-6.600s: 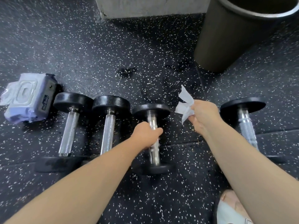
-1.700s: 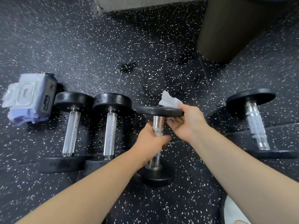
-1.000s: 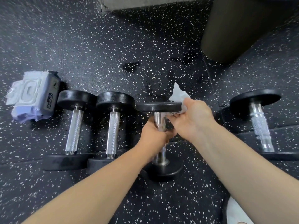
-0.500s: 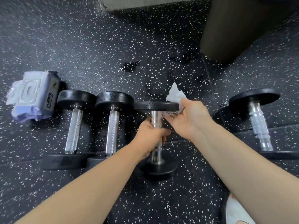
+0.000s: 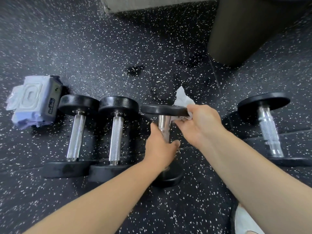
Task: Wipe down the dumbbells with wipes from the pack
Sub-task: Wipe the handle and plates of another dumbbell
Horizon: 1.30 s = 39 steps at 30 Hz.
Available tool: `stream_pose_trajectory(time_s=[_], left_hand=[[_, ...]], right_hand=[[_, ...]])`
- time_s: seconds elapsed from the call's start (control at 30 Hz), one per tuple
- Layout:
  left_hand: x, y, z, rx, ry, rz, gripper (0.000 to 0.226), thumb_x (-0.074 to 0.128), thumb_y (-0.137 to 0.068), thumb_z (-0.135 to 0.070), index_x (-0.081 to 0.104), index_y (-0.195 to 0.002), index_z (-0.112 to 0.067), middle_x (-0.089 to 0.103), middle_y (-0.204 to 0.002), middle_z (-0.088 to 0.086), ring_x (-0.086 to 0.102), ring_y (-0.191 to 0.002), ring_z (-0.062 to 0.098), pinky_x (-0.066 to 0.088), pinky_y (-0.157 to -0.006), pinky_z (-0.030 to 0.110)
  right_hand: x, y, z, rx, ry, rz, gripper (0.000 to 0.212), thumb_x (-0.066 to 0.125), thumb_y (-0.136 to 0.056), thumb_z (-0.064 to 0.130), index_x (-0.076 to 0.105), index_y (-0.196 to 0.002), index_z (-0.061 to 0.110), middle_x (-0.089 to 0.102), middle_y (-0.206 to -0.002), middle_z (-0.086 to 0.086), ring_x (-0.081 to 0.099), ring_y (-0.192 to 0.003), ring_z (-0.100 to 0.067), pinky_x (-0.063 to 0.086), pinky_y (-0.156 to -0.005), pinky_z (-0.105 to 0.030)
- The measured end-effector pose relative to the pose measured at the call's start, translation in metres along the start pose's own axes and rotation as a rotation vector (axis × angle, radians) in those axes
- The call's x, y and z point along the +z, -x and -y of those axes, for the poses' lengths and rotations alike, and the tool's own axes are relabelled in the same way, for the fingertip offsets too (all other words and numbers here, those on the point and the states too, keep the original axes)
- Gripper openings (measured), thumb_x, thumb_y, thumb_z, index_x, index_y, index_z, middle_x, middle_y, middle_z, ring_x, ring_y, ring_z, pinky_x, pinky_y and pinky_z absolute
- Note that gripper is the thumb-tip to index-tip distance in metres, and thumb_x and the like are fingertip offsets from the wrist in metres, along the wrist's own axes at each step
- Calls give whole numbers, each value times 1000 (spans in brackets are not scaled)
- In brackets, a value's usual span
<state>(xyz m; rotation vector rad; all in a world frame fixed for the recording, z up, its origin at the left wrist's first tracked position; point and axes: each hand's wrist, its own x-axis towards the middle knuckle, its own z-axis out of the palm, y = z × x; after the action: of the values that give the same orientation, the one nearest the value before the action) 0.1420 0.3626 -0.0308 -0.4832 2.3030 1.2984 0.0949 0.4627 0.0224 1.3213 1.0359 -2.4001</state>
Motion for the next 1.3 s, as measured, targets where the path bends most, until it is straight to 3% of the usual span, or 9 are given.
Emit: stream_pose_trajectory(time_s=[0.2,0.33,0.43,0.57,0.77,0.83,0.97,1.13,1.3], left_hand=[[4,-16,-9,-32,407,188,45,83,-70,-13,49,-99,-12,58,-77,9,53,-49,14,47,-49,29],[12,-21,-8,-55,492,270,37,83,-70,-14,52,-88,-7,54,-63,8,47,-43,17,42,-47,28],[11,-25,-6,-75,501,251,32,81,-73,-14,53,-87,-8,53,-55,4,47,-42,17,42,-49,29],[-2,-30,-1,-82,450,266,22,75,-78,-14,56,-85,-6,57,-55,3,50,-45,15,45,-52,28],[-4,-26,5,-47,428,325,24,79,-76,-16,56,-69,-10,55,-51,6,49,-45,17,43,-50,26],[-1,-24,4,-30,424,334,26,80,-75,-15,55,-70,-11,54,-50,3,49,-45,16,44,-52,26],[2,-26,2,-45,409,328,26,80,-76,-17,54,-73,-12,55,-50,1,50,-46,15,45,-56,28],[-1,-29,1,-103,431,344,25,80,-77,-21,55,-79,-15,56,-54,-1,52,-51,13,49,-59,30],[0,-30,0,-93,396,311,26,79,-77,-20,54,-76,-13,57,-53,1,51,-49,15,50,-62,31]], right_hand=[[0,0,21,28,-97,134,28,42,-93,-3,49,-119,-12,58,-113,-26,60,-106,-31,54,-85,-45],[-4,-21,19,98,-69,-15,32,50,-95,9,56,-125,0,65,-112,-17,63,-83,-27,57,-65,-33],[-7,-23,17,89,-87,-2,33,48,-94,6,55,-124,-4,64,-119,-21,64,-97,-30,55,-86,-41],[-11,-10,14,70,-133,138,28,39,-98,5,48,-119,-11,58,-123,-28,61,-112,-40,50,-94,-53],[-5,-19,8,107,-68,38,28,49,-95,8,55,-120,-4,67,-104,-21,69,-86,-31,59,-66,-36],[-8,-22,12,117,-20,30,25,51,-93,6,58,-114,-4,68,-91,-17,67,-74,-27,59,-61,-33],[-21,-24,20,-102,246,-12,21,47,-89,-6,66,-90,4,68,-85,-11,63,-80,-25,54,-85,-39],[-49,-20,39,-472,830,-125,55,45,-91,-4,49,-140,21,47,-144,4,44,-114,-3,37,-91,-18],[-44,5,29,-456,922,59,49,44,-94,4,48,-139,23,53,-123,14,52,-89,8,37,-67,-2]])
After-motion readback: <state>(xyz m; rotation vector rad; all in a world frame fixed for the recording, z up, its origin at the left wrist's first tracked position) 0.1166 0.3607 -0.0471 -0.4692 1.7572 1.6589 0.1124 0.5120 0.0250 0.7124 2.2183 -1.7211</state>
